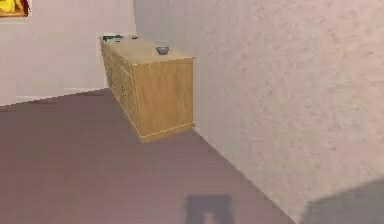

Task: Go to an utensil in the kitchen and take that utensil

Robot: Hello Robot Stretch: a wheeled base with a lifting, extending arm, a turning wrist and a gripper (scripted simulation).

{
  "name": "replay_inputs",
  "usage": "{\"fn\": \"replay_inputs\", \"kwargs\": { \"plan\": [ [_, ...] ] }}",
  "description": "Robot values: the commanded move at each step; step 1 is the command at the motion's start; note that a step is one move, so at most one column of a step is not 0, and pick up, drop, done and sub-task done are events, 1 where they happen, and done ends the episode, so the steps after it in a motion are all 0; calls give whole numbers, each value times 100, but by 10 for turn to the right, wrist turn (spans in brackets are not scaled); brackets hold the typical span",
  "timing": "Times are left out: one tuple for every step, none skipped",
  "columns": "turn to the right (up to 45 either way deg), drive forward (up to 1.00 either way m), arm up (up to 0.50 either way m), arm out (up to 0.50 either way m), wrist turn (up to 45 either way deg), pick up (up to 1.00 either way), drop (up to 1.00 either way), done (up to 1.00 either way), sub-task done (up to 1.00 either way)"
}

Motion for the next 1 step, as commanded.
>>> {"fn": "replay_inputs", "kwargs": {
  "plan": [
    [-450, 0, 0, 0, 0, 0, 0, 0, 0]
  ]
}}
